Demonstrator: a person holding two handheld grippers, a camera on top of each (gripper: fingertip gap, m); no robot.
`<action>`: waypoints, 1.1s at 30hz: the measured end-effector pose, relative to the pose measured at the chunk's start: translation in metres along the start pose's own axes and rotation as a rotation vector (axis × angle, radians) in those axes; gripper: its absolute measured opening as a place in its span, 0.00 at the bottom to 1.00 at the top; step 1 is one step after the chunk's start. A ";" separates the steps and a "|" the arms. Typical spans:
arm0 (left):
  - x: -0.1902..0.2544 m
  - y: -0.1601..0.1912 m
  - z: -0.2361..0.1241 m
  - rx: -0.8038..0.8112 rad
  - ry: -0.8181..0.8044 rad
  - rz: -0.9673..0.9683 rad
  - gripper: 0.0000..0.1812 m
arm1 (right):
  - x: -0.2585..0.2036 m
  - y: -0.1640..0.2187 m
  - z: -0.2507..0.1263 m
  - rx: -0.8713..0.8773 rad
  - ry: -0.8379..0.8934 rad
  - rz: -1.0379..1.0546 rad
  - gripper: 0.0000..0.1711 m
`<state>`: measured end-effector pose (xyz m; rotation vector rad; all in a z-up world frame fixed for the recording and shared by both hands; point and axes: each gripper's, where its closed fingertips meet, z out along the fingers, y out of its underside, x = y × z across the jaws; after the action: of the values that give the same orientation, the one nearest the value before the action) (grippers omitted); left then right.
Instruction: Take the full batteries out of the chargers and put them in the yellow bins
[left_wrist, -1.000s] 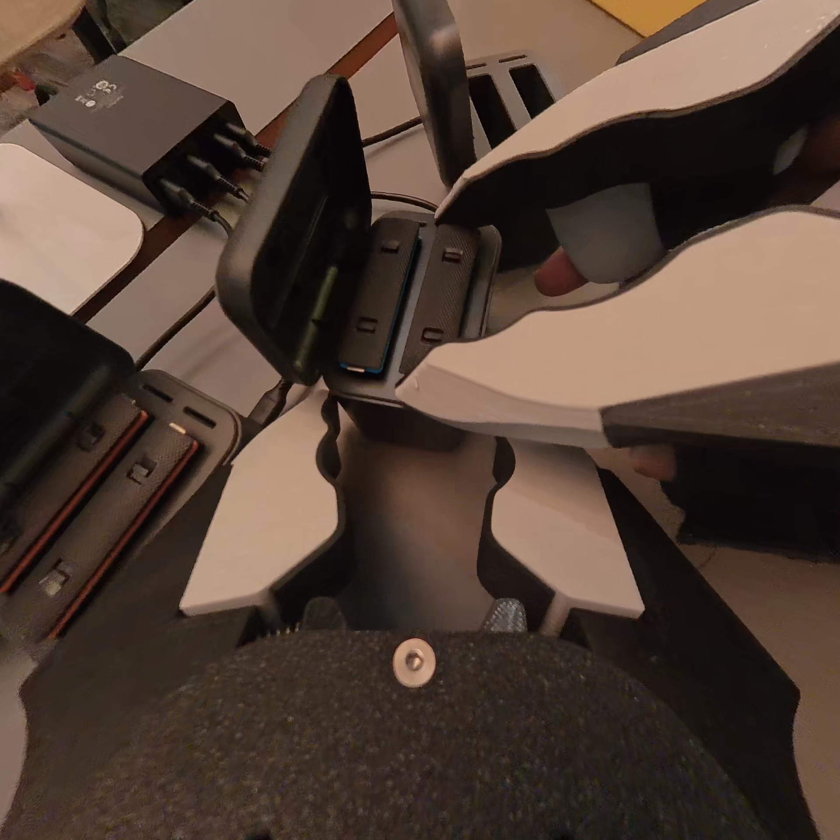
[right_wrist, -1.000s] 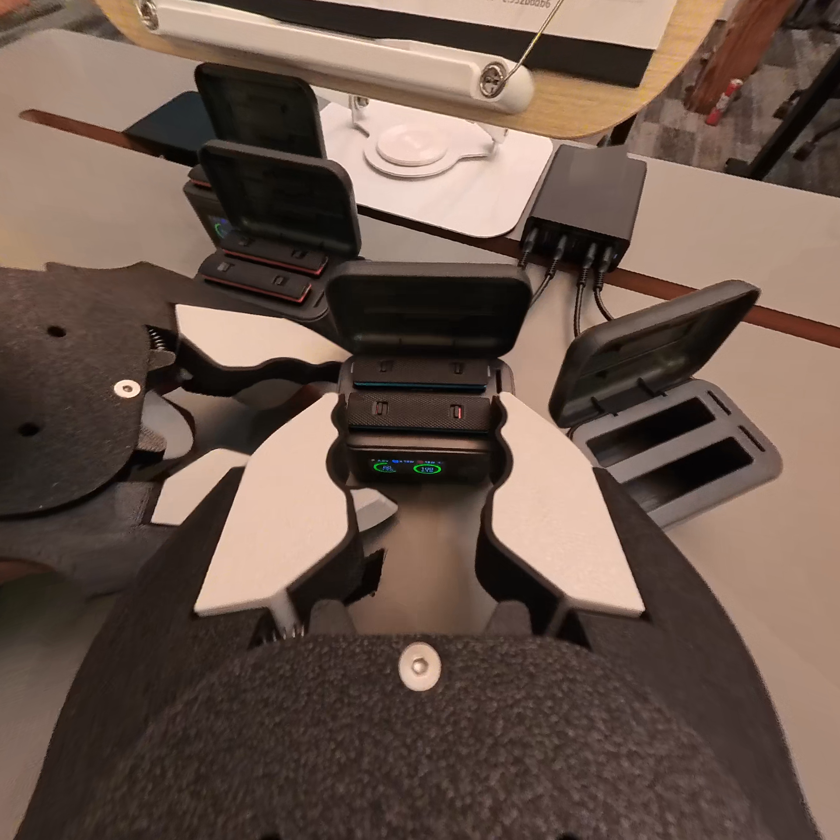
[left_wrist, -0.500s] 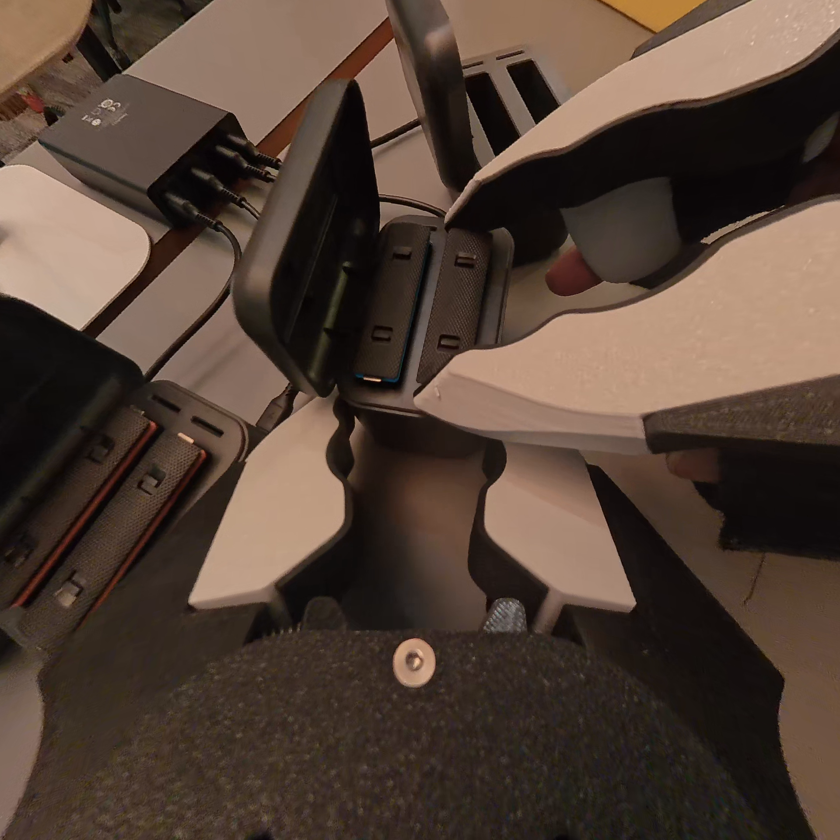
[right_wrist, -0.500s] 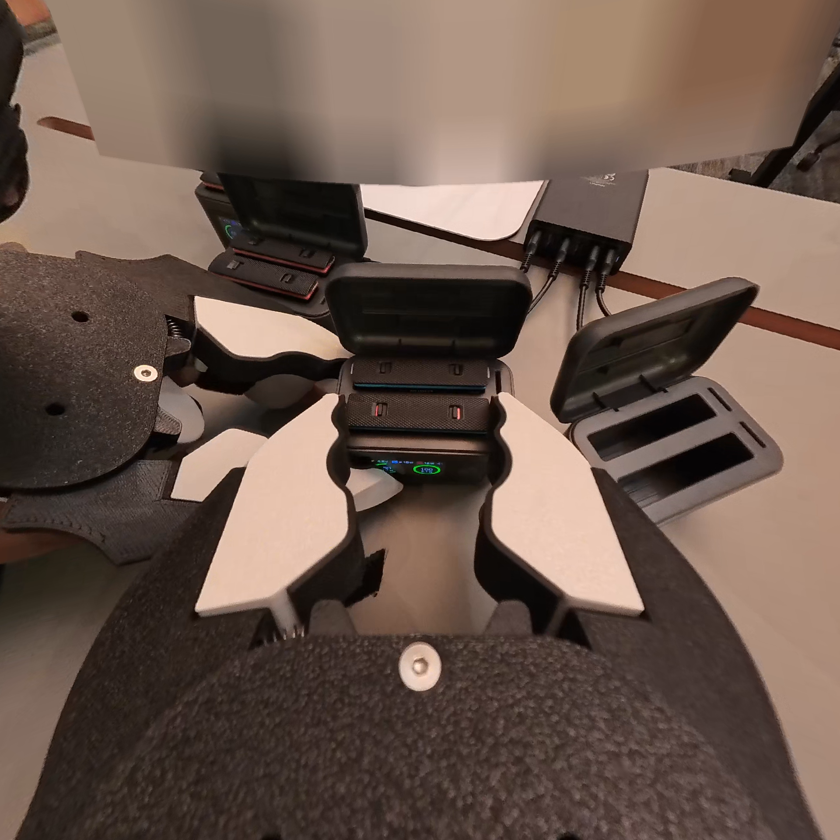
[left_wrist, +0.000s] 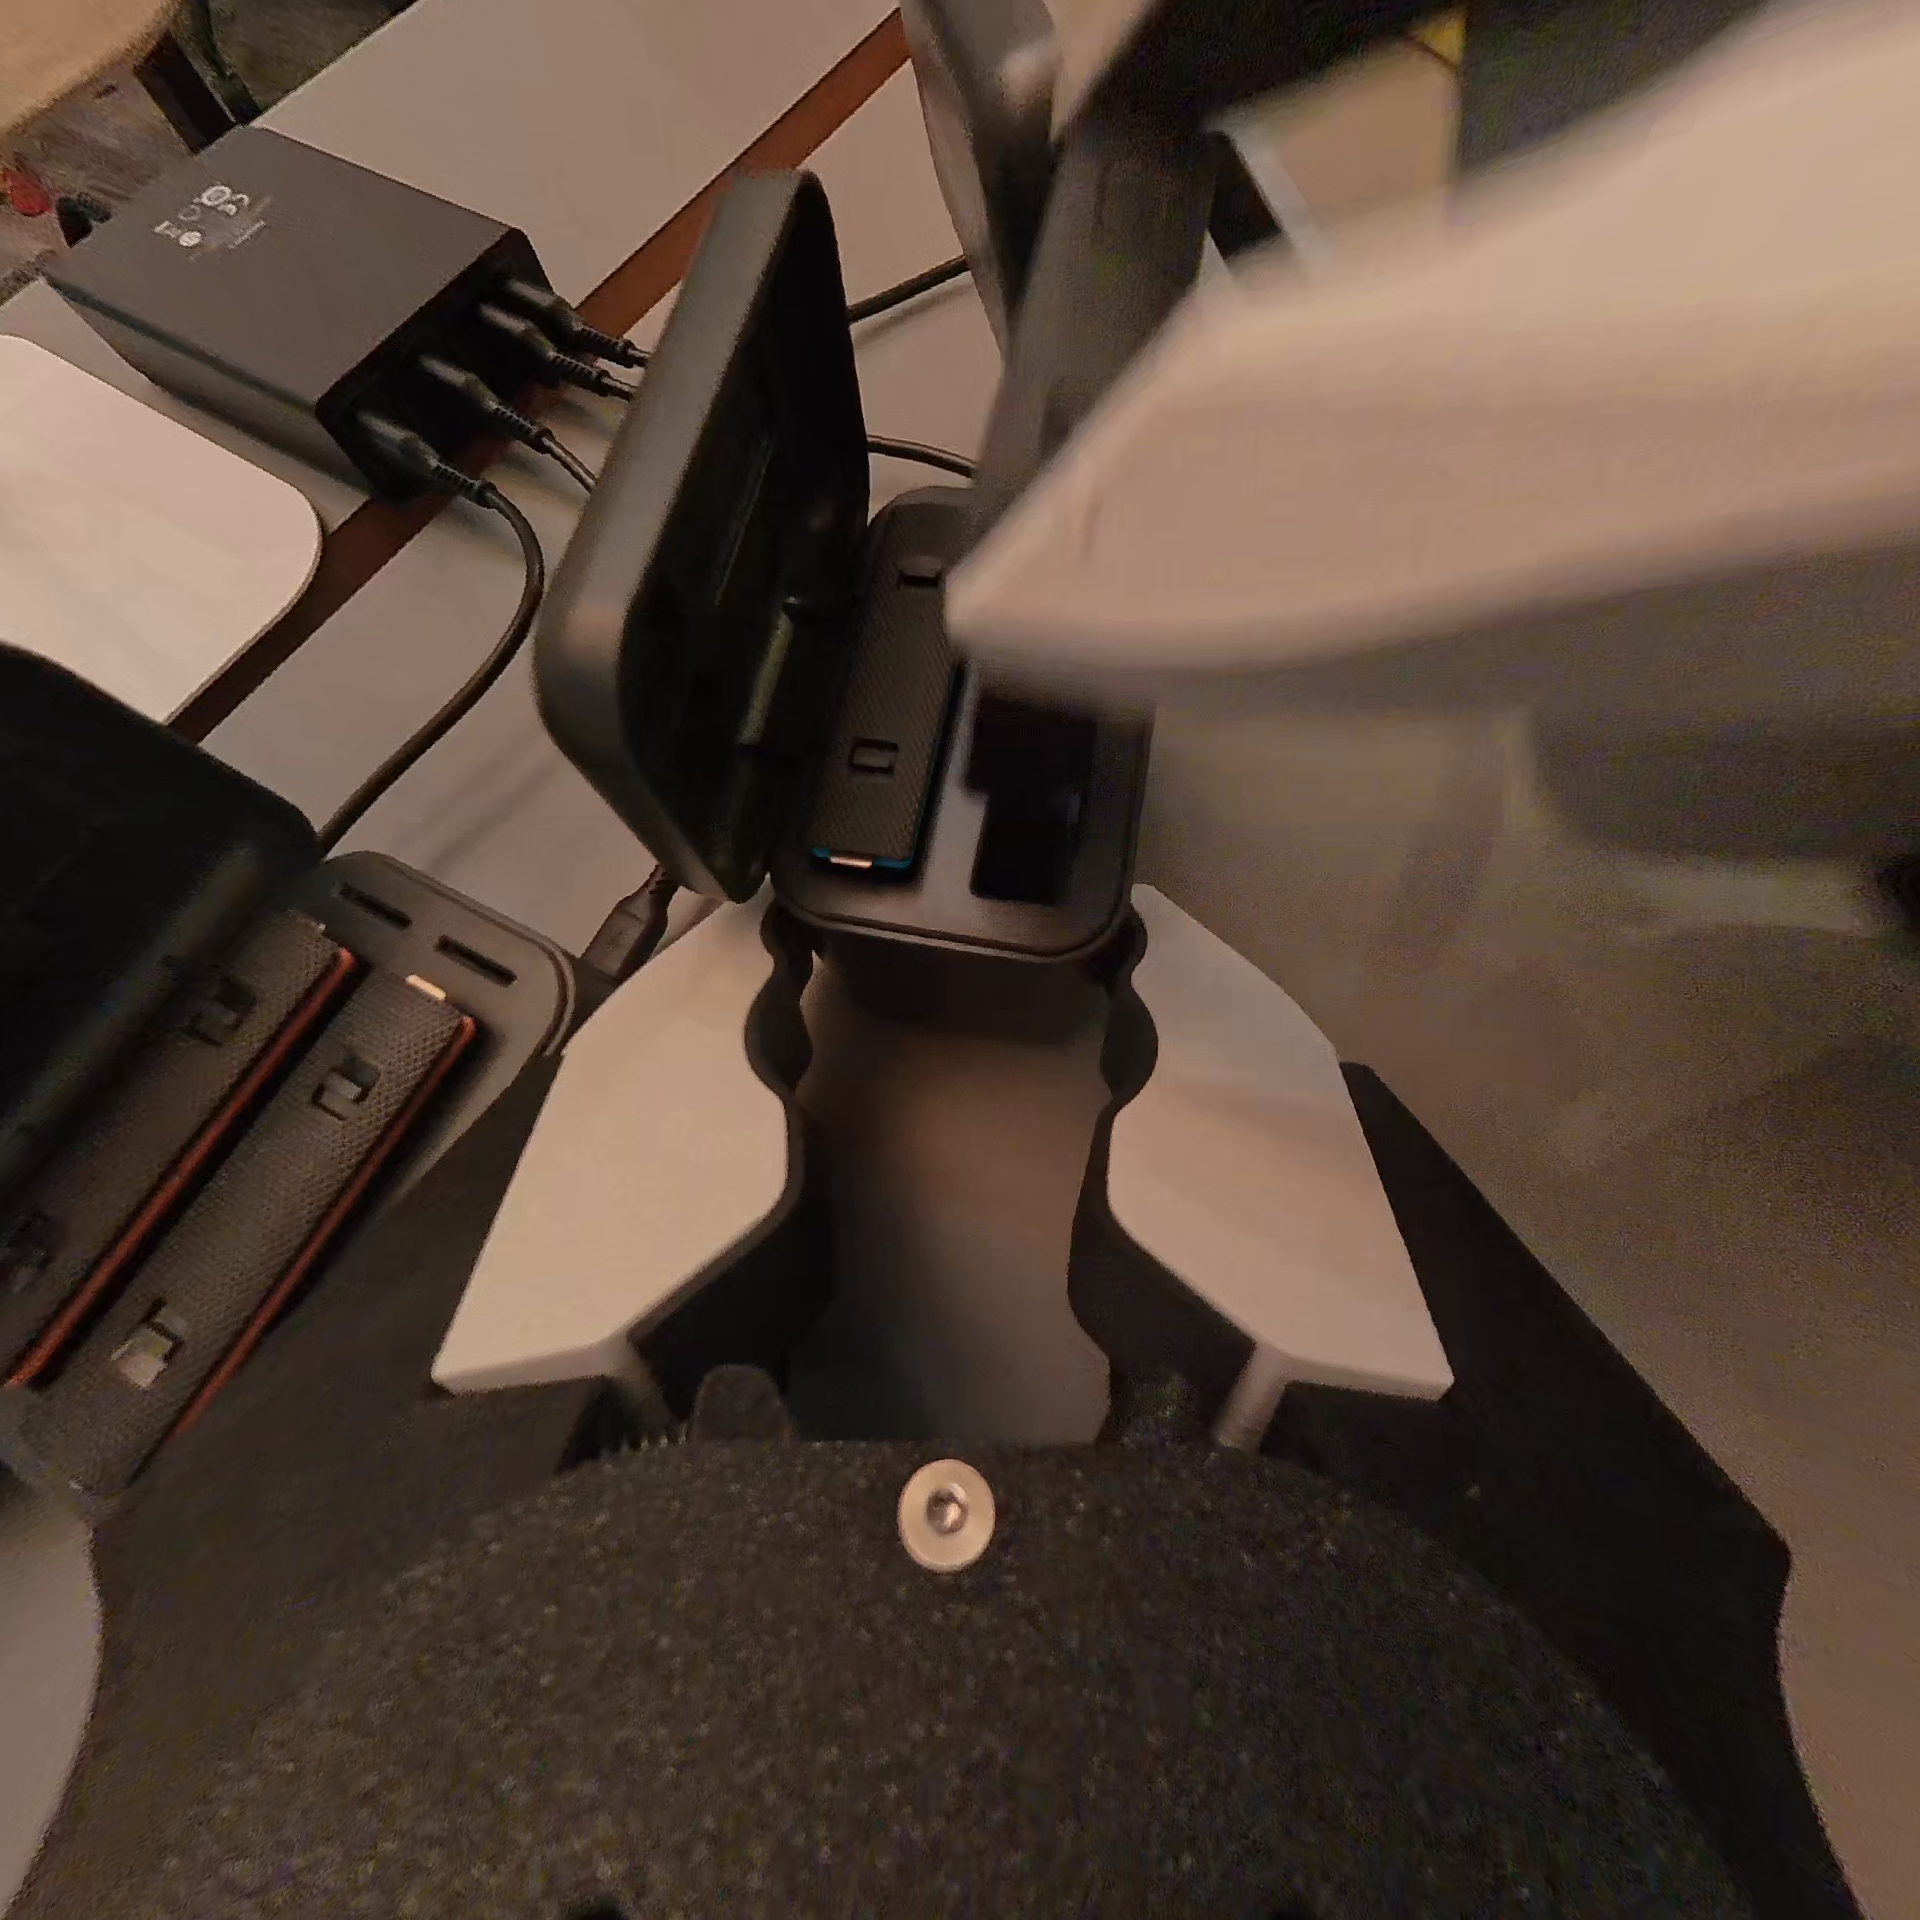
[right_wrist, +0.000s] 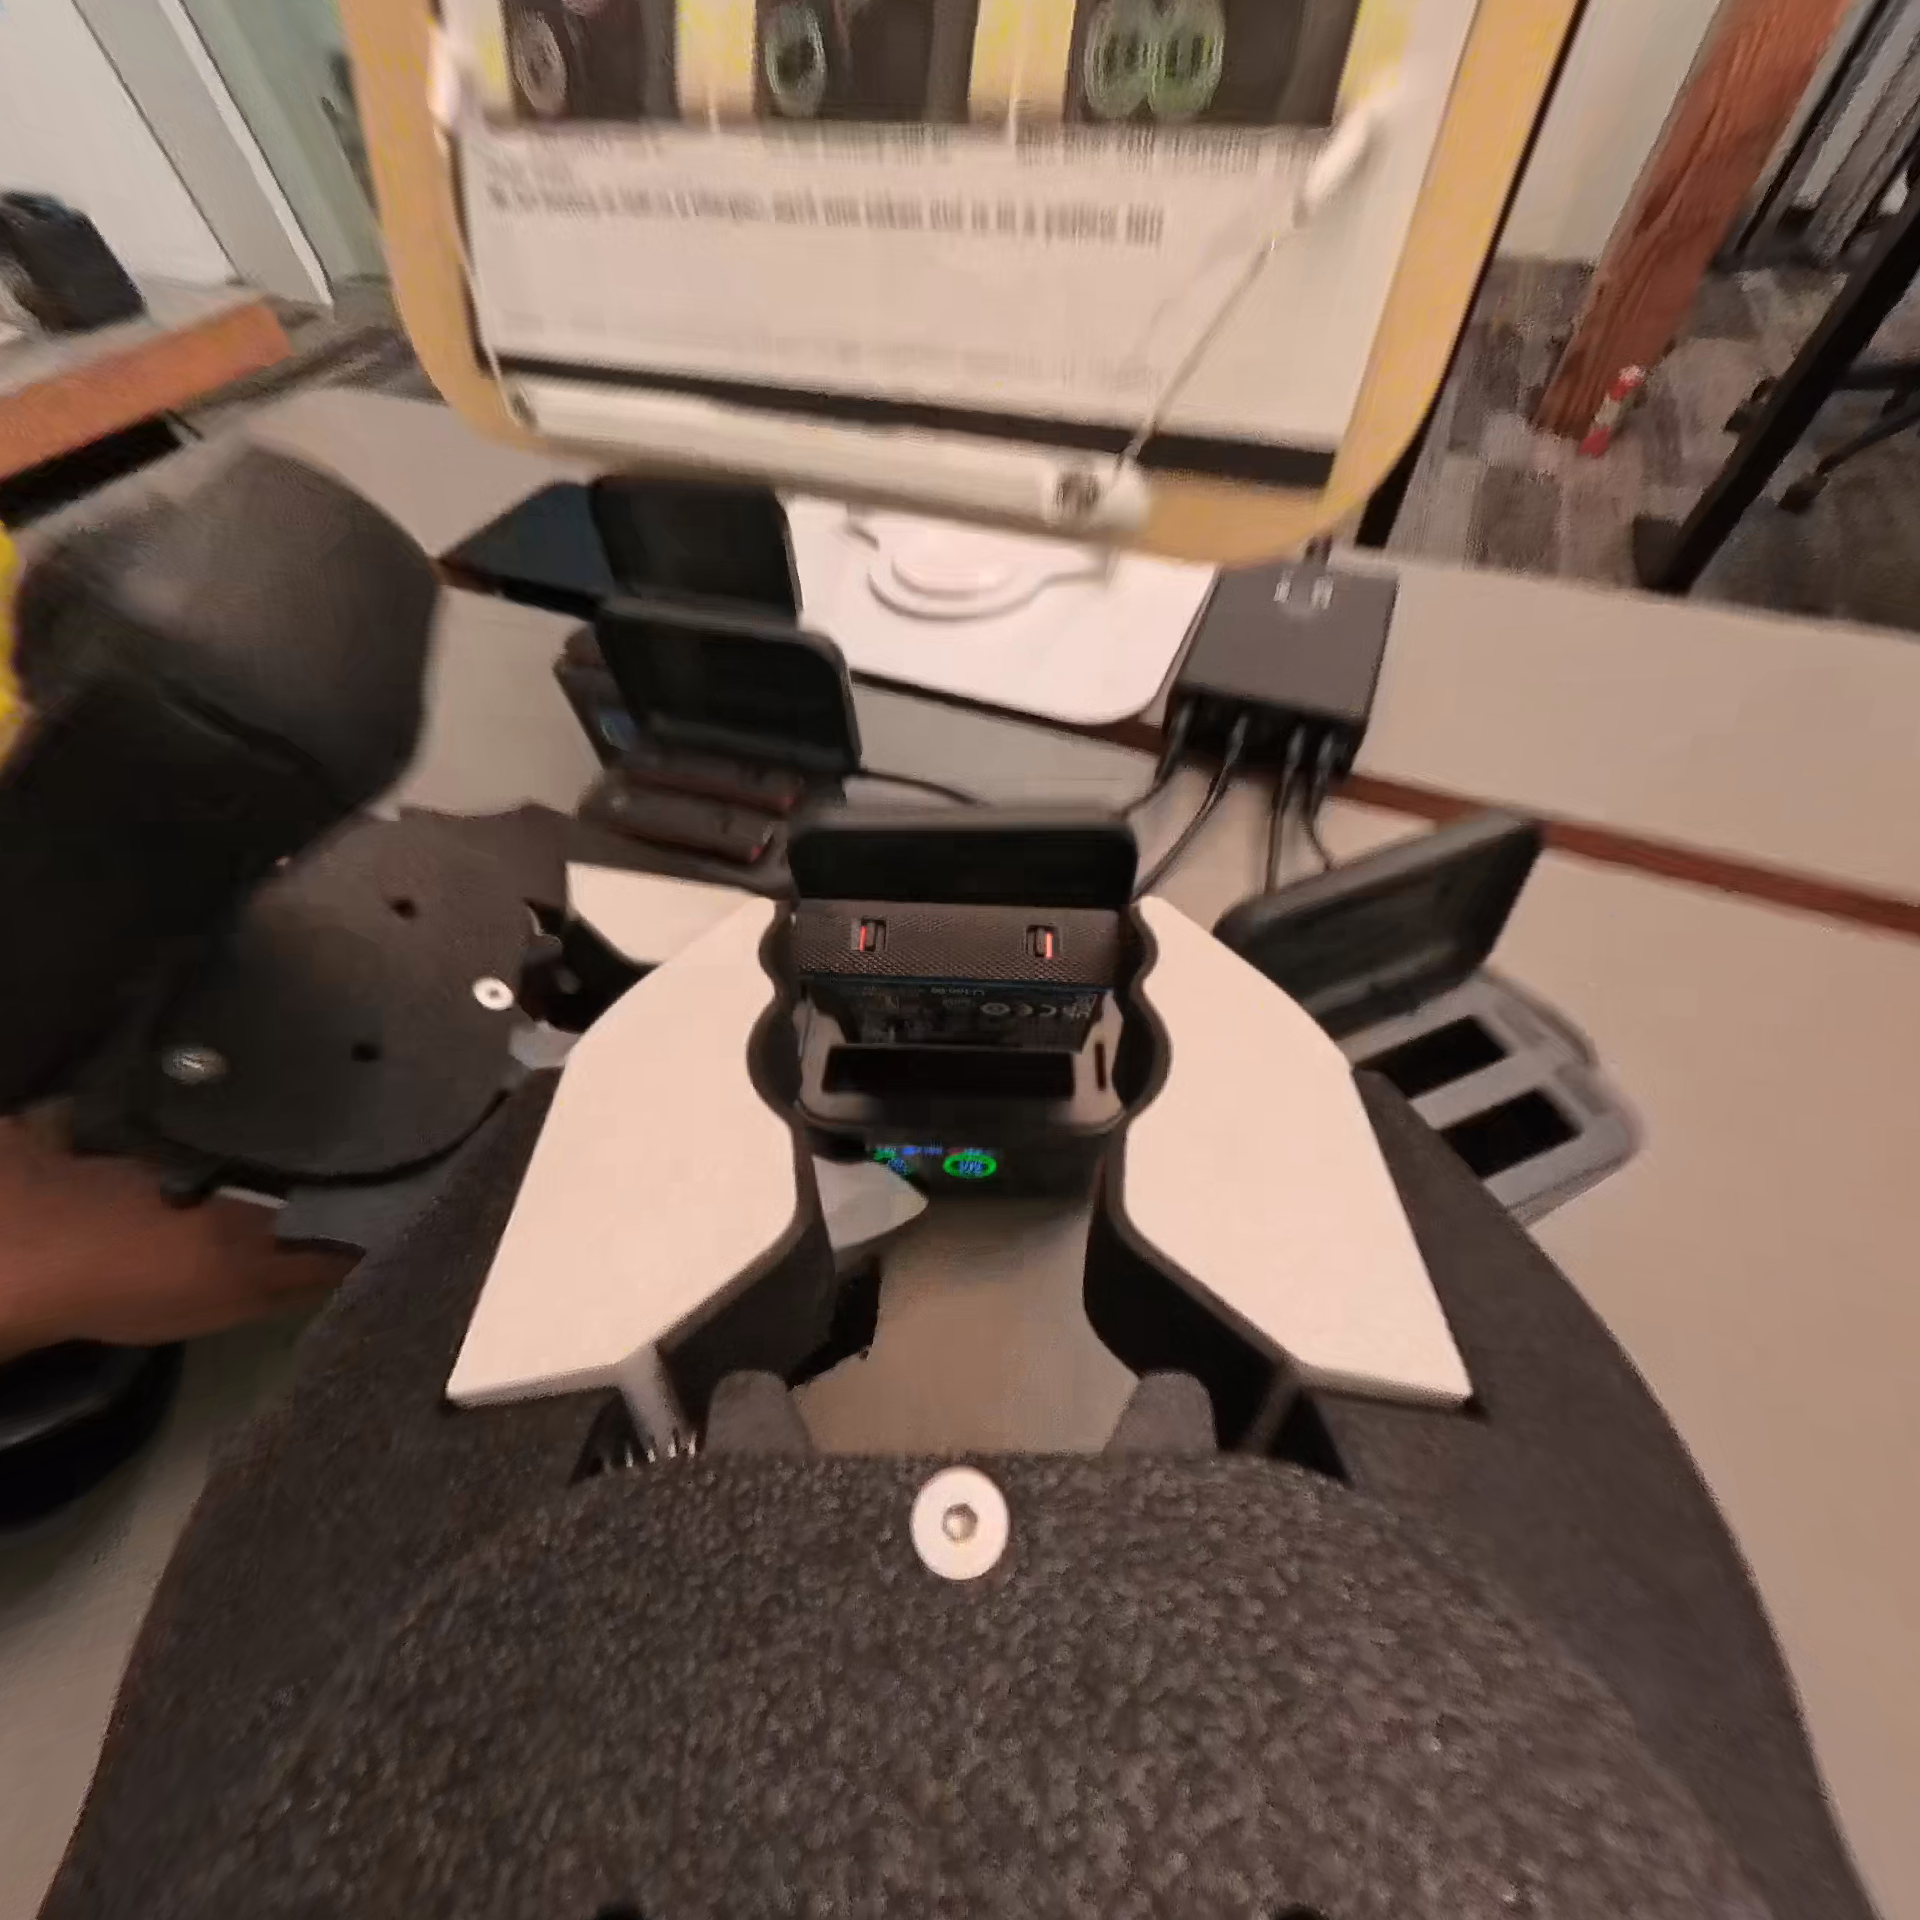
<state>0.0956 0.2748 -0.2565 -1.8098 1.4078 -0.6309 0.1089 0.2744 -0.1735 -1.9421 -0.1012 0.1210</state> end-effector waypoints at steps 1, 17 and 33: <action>0.000 0.000 0.000 0.001 0.000 0.000 0.31 | 0.000 -0.013 -0.006 0.014 0.001 -0.023 0.34; -0.004 -0.003 -0.018 0.031 0.018 -0.027 0.31 | 0.083 -0.088 -0.093 0.113 0.052 0.018 0.35; -0.011 -0.010 -0.064 0.063 -0.038 -0.005 0.25 | 0.321 -0.054 -0.104 -0.008 0.550 0.394 0.35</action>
<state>0.0505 0.2704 -0.2095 -1.7675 1.3443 -0.6331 0.4400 0.2399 -0.0969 -1.9161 0.6451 -0.1570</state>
